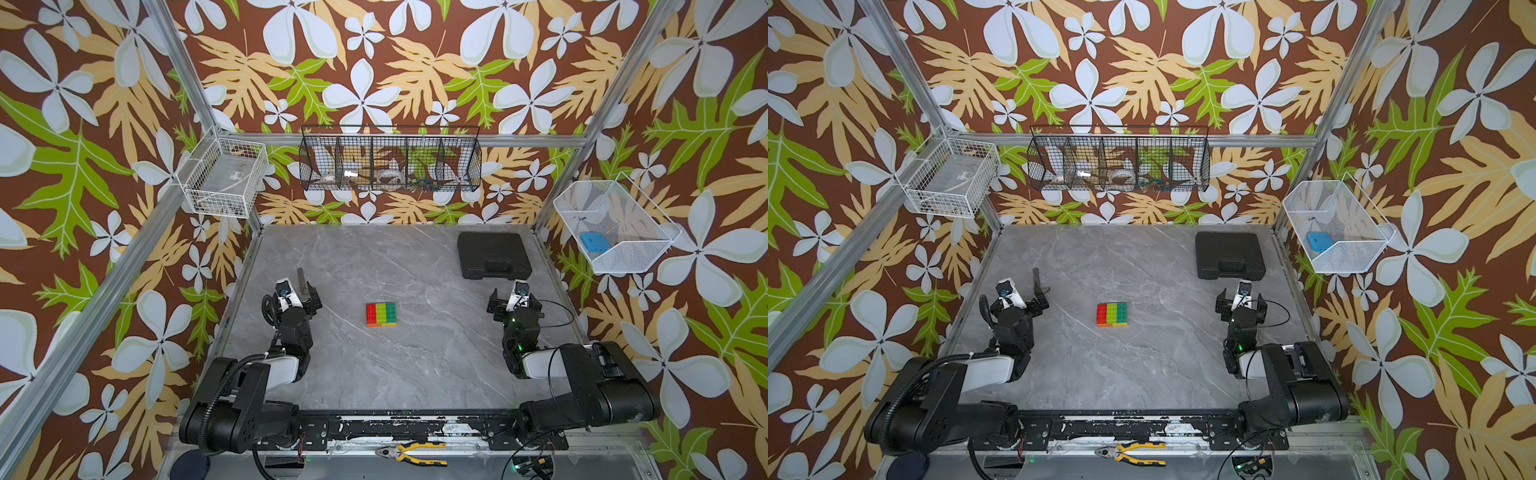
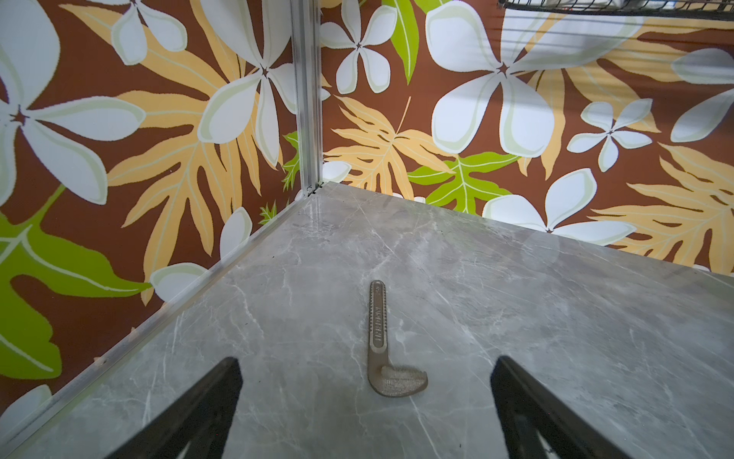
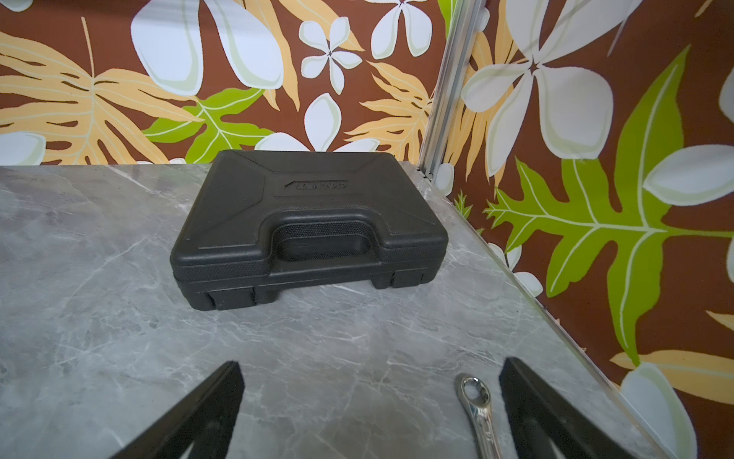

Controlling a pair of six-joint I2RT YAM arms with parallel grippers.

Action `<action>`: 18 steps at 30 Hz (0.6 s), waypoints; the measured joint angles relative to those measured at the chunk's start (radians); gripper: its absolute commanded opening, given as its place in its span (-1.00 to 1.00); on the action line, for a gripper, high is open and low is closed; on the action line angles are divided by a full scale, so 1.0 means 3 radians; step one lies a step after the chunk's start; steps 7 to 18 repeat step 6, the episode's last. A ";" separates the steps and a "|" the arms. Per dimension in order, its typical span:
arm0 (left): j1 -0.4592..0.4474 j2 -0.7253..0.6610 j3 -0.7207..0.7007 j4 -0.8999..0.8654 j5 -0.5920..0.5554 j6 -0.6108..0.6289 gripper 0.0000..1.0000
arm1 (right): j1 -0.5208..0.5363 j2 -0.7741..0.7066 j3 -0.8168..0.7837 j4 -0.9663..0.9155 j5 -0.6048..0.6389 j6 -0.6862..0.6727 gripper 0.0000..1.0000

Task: Assemble a rectangle with lego
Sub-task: Reset both arms

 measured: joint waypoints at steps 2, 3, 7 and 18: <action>0.0005 0.0019 0.0032 -0.0036 0.0004 0.0001 1.00 | 0.0000 0.0000 0.0000 0.0000 0.0000 0.0000 0.98; 0.0013 0.0036 0.0079 -0.0088 0.0018 0.0001 1.00 | 0.0000 0.0000 0.0000 0.0000 0.0000 0.0000 0.98; 0.0023 0.0053 0.0167 -0.0158 0.0034 0.0003 1.00 | 0.0000 0.0000 0.0000 0.0000 0.0000 0.0000 0.98; 0.0023 0.0053 0.0167 -0.0158 0.0034 0.0003 1.00 | 0.0000 0.0000 0.0000 0.0000 0.0000 0.0000 0.98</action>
